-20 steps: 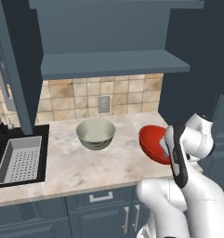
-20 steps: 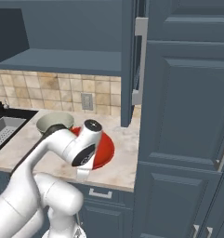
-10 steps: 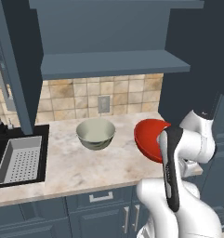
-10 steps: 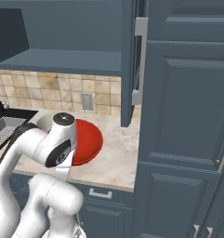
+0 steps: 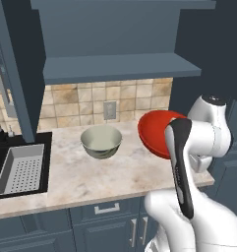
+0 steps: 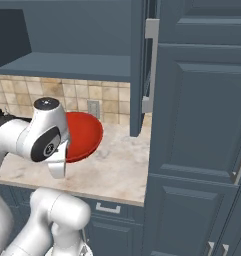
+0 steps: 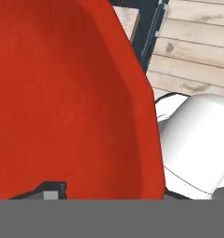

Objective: Open the cabinet. Pick the bowls from the counter and place them in the cabinet. Then close the cabinet.

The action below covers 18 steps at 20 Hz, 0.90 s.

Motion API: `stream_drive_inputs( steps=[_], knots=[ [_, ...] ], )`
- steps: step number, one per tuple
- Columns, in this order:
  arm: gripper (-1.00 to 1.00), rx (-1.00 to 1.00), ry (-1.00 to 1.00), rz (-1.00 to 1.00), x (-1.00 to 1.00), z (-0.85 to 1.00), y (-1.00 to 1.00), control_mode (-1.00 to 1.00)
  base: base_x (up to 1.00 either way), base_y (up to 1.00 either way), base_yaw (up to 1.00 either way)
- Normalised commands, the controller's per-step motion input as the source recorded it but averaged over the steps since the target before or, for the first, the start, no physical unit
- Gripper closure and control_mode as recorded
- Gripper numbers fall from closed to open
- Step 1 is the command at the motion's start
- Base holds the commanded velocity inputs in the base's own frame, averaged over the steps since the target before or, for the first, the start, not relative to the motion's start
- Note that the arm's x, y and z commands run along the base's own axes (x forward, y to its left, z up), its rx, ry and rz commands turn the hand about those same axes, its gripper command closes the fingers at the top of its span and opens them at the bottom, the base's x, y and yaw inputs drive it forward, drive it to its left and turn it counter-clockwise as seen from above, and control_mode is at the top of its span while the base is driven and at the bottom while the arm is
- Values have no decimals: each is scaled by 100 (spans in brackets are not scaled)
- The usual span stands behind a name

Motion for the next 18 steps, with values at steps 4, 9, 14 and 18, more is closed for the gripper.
stream_drive_inputs(
  steps=[4,9,14,18],
  knots=[
    [100,-3,-4,5,2,55,1,-100,0,0,0],
    [100,0,-15,2,1,46,3,-100,0,0,0],
    [100,0,-17,0,12,26,3,-100,0,0,0],
    [100,0,-12,0,33,14,1,-100,0,0,0]
  ],
)
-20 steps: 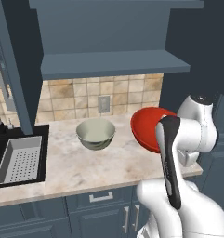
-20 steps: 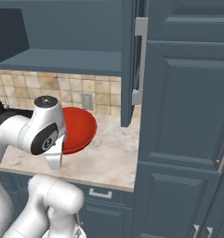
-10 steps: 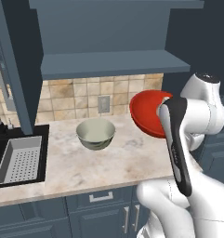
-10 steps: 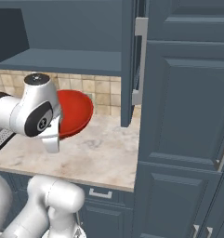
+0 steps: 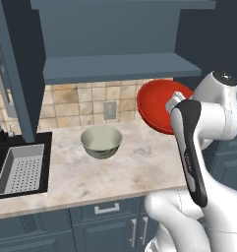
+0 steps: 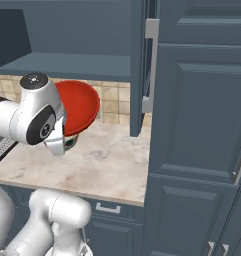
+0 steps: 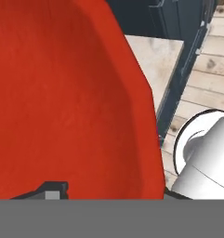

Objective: Open the cabinet. Pick the bowls from the counter and place them in the cabinet. Then close the cabinet.

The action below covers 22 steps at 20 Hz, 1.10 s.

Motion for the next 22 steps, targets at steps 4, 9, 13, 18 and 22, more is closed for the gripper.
stream_drive_inputs(
  steps=[4,9,13,18,22],
  knots=[
    [100,1,-6,1,46,31,0,-100,0,0,0],
    [100,2,-6,2,40,33,0,-100,0,0,0],
    [100,2,-2,2,52,32,0,-100,0,0,0],
    [100,0,0,3,43,29,0,-100,0,0,0],
    [100,0,-12,0,42,40,0,-100,0,0,0]
  ],
)
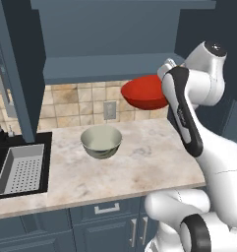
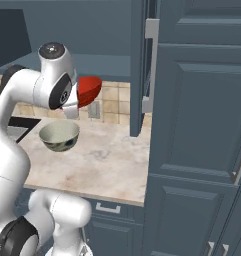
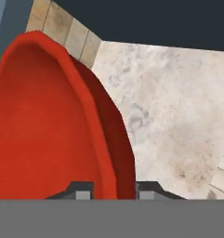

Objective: Open the cabinet. Pick the bowls from the counter and place them in the cabinet. Then close the cabinet.

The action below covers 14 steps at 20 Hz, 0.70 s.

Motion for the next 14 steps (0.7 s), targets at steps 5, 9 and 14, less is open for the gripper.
stream_drive_inputs(
  steps=[5,9,14],
  knots=[
    [100,1,-12,0,43,38,0,-100,0,0,0],
    [100,4,-14,0,33,32,0,-100,0,0,0],
    [100,10,-17,0,-10,33,-24,-100,0,0,0]
  ],
)
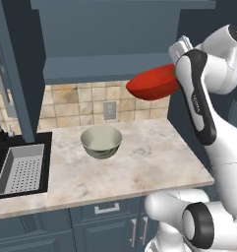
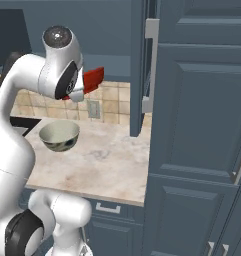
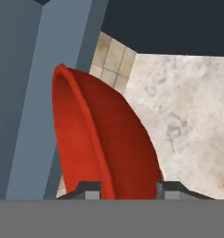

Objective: Open the cabinet. Pick the bowls from the counter and place them in the cabinet. Then close the cabinet.

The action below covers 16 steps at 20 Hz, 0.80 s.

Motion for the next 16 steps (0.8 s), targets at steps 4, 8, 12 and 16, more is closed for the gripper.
stream_drive_inputs(
  steps=[4,8,12,16],
  knots=[
    [100,19,-12,0,-70,20,-50,-100,0,0,0],
    [100,15,-4,0,-64,2,-38,-100,0,0,0],
    [100,2,0,0,0,16,0,-100,0,0,0],
    [100,0,-4,0,8,26,29,-100,0,0,0]
  ],
)
